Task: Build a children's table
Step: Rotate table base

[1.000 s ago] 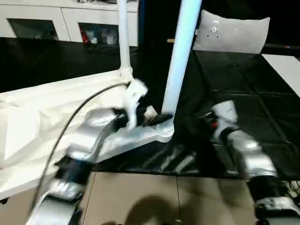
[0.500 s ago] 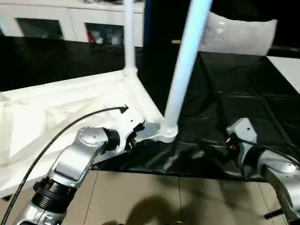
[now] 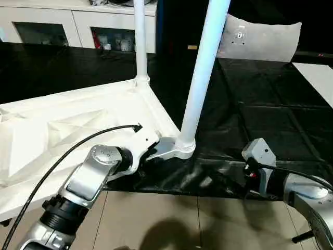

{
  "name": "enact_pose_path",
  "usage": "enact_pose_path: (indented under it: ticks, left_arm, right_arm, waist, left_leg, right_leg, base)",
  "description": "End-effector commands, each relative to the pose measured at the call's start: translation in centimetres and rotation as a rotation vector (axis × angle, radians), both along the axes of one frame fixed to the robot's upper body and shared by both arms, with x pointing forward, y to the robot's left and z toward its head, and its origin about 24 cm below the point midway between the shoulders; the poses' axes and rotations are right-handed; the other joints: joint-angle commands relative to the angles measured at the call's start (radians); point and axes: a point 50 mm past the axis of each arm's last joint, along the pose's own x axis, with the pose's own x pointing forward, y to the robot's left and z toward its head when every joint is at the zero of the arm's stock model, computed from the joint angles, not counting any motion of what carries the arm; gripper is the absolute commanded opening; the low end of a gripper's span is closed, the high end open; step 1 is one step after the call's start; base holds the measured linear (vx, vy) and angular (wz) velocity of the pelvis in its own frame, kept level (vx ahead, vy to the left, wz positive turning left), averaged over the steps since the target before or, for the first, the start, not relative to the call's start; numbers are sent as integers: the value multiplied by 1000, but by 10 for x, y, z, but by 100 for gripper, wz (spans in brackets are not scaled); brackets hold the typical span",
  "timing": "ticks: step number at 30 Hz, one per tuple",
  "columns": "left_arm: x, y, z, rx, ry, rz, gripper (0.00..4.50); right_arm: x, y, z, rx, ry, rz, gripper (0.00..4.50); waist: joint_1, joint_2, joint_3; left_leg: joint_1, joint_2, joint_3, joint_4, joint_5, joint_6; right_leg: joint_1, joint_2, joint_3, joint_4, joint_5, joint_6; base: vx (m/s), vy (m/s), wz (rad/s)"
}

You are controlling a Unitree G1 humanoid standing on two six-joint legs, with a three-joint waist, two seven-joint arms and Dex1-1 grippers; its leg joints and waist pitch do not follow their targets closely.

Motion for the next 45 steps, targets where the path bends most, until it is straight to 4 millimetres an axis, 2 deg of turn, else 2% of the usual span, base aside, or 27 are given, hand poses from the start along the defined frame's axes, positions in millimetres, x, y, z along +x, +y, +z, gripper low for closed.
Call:
enact_pose_path:
  ticks: [1,11,18,23,25,26,27,28,30,31,32,33,34,35,36,37,39,40,41,42,44,45]
  left_arm:
    - [4,2,3,22,-11,0,129]
    - [1,7,5,23,12,-38,59]
    - [-4,9,0,33,10,-103,6]
    - [-2,6,-2,-46,-75,-269,6]
    - [-1,5,-7,-59,-68,-332,6]
    - [-1,5,-7,-59,-68,-332,6]
    - [1,4,-8,-78,-72,-385,6]
    - [3,3,-9,-80,-73,-416,6]
    - [5,0,-10,-66,-87,-469,6]
    - [7,-3,-11,-49,-111,-547,6]
    - [8,-5,-10,-54,-126,-579,6]
    - [9,-8,-9,-61,-139,-604,6]
    - [10,-12,-8,-69,-162,-645,6]
    - [11,-16,-7,-62,-185,-682,6]
    - [11,-20,-5,-66,-202,-708,6]
    - [11,-25,-3,-70,-226,-740,6]
    - [10,-33,-1,-74,-249,-810,6]
    - [10,-42,2,-93,-265,-868,6]
    - [11,-43,2,-93,-266,-870,6]
    - [11,-46,3,-91,-271,-884,6]
    - [15,-49,2,-78,-277,-890,6]
    - [16,-48,2,-78,-277,-887,6]
  right_arm:
    - [2,2,6,-6,-14,11,450]
    - [2,3,6,-9,-9,5,450]
    - [3,3,6,-1,-10,-1,450]
    - [6,4,8,34,-21,-26,450]
    - [7,4,8,61,-26,-46,450]
    - [7,4,8,61,-26,-46,450]
    - [9,3,9,75,-30,-59,450]
    - [8,3,9,73,-34,-61,450]
    - [9,2,9,71,-37,-61,450]
    - [9,2,9,71,-43,-60,450]
    - [9,3,10,75,-46,-59,450]
    - [9,3,10,78,-48,-58,450]
    - [9,3,11,83,-52,-59,450]
    - [8,3,12,90,-55,-60,450]
    - [8,2,12,95,-56,-64,450]
    - [7,1,12,96,-57,-66,450]
    - [6,0,12,93,-58,-71,450]
    - [5,-1,13,91,-59,-77,450]
    - [5,-1,13,90,-60,-78,450]
    - [4,-2,13,88,-60,-84,450]
    - [3,-3,12,85,-60,-91,450]
    - [3,-3,12,85,-60,-91,450]
  waist:
    - [2,0,-59]
    - [-1,5,-57]
    - [-1,5,-61]
    - [-1,2,-62]
    - [0,-5,-60]
    - [1,-3,-59]
    - [1,-2,-58]
    - [2,-7,-57]
    - [5,-2,-58]
    - [9,-1,-55]
    - [11,1,-56]
    - [13,1,-54]
    - [17,3,-56]
    - [22,11,-57]
    - [21,9,-57]
    - [21,14,-56]
    - [23,17,-60]
    - [23,19,-62]
    - [24,23,-63]
    - [27,24,-67]
    - [31,21,-71]
    - [32,19,-73]
  left_leg:
    - [7,88,-55,-77,-169,59]
    - [11,88,-57,-78,-193,45]
    - [5,91,-57,-79,-153,55]
    - [8,90,-54,-78,-154,61]
    - [7,86,-52,-78,-158,63]
    - [9,83,-50,-77,-161,64]
    - [11,83,-50,-78,-167,60]
    - [13,78,-47,-76,-177,59]
    - [16,79,-49,-77,-182,50]
    - [25,73,-46,-75,-204,49]
    - [28,76,-47,-76,-212,42]
    - [29,74,-47,-76,-217,43]
    - [29,78,-49,-78,-220,34]
    - [36,86,-52,-81,-233,26]
    - [38,89,-53,-84,-244,23]
    - [39,96,-56,-89,-261,14]
    - [42,101,-56,-92,-273,2]
    - [38,103,-56,-94,-261,2]
    - [36,104,-55,-96,-249,3]
    - [35,110,-56,-98,-231,-1]
    - [27,109,-50,-95,-183,6]
    - [26,109,-50,-94,-171,6]
  right_leg:
    - [39,-117,79,-110,-396,-87]
    - [38,-119,78,-114,-423,-85]
    - [44,-119,81,-101,-336,-111]
    - [42,-118,82,-101,-322,-114]
    - [43,-121,83,-105,-364,-98]
    - [40,-121,83,-109,-388,-89]
    - [39,-121,81,-113,-424,-76]
    - [36,-120,80,-121,-475,-49]
    - [34,-121,78,-124,-511,-27]
    - [23,-117,74,-140,-567,4]
    - [24,-119,74,-138,-576,8]
    - [21,-119,72,-145,-595,16]
    - [25,-123,71,-145,-598,22]
    - [22,-125,70,-145,-583,18]
    - [21,-124,69,-145,-575,12]
    - [25,-127,69,-142,-545,-5]
    - [27,-132,75,-136,-499,-34]
    - [32,-135,78,-131,-453,-54]
    - [35,-135,79,-128,-427,-61]
    - [37,-137,83,-116,-358,-87]
    - [44,-140,88,-100,-254,-128]
    - [48,-142,88,-96,-236,-135]
  base:
    - [0,0,0]
    - [0,0,0]
    - [0,0,0]
    - [0,0,0]
    - [0,0,0]
    - [0,0,0]
    - [0,0,0]
    - [0,0,0]
    - [0,0,0]
    - [0,0,0]
    - [0,0,0]
    - [0,0,0]
    - [0,0,0]
    - [0,0,0]
    - [0,0,0]
    - [0,0,0]
    - [0,0,0]
    - [0,0,0]
    - [0,0,0]
    - [0,0,0]
    - [0,0,0]
    - [0,0,0]
